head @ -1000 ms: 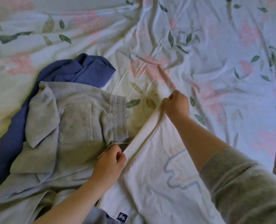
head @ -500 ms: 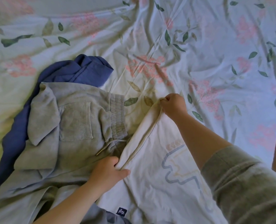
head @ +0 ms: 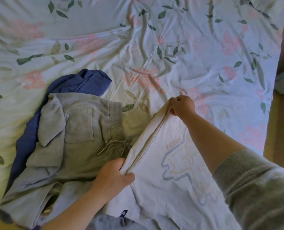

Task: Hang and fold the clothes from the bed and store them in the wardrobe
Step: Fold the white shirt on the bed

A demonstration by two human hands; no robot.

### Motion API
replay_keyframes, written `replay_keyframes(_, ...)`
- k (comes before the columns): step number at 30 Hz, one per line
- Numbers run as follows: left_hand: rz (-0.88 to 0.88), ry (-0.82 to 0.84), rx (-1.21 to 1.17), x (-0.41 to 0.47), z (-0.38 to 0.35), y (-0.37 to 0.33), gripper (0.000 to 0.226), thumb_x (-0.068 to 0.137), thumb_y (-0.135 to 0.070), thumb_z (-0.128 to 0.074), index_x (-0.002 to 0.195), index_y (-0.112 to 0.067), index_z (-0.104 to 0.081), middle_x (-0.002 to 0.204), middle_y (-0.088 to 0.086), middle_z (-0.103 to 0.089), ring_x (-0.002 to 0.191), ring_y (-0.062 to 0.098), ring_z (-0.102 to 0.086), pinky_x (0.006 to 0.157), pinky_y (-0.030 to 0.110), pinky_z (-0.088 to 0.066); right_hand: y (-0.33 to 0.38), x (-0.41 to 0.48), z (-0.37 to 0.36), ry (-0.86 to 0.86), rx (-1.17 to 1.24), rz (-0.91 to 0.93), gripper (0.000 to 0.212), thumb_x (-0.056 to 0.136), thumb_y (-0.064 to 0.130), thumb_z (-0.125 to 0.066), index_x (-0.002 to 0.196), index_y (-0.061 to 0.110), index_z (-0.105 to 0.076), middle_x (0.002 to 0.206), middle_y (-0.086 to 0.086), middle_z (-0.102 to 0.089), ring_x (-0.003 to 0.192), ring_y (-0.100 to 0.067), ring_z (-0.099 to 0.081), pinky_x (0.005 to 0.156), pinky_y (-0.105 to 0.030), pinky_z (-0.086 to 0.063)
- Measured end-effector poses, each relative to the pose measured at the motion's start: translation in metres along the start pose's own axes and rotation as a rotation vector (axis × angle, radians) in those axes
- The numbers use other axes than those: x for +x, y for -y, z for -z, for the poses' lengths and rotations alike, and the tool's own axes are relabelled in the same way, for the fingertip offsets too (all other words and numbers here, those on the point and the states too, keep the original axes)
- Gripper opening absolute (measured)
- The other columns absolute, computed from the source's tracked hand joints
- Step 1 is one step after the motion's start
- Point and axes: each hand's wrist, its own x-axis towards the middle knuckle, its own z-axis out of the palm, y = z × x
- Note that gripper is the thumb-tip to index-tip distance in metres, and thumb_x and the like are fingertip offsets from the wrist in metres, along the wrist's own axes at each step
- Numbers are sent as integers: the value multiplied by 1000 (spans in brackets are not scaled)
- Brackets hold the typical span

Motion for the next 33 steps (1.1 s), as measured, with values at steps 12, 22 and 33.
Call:
replay_keyframes(12, -77, -135, 57, -40, -33, -43, 13, 77, -29, -68, 76, -19, -61, 68, 2, -63, 55, 10, -53, 51, 21, -41, -36, -27, 68, -76, 17, 38, 26, 97, 13, -43, 88, 3, -64, 65, -8, -63, 69, -28, -66, 81, -48, -59)
replay_keyframes(22, -142, -338, 75, -102, -120, -87, 29, 75, -24, -70, 60, -27, -45, 54, -8, -51, 45, 6, -41, 46, 19, -30, -99, -65, 149, -68, 183, 45, 23, 101, 13, -41, 87, 11, -60, 74, -4, -60, 62, -21, -66, 76, -33, -60)
replay_keyframes(33, -155, -292, 144, -135, -211, -118, 20, 72, -30, -66, 68, -17, -51, 58, 3, -52, 47, 7, -37, 47, 24, -32, -179, -89, 218, -72, 271, -33, 18, 100, 6, -42, 93, 9, -59, 76, -5, -59, 66, -29, -65, 77, -33, -59)
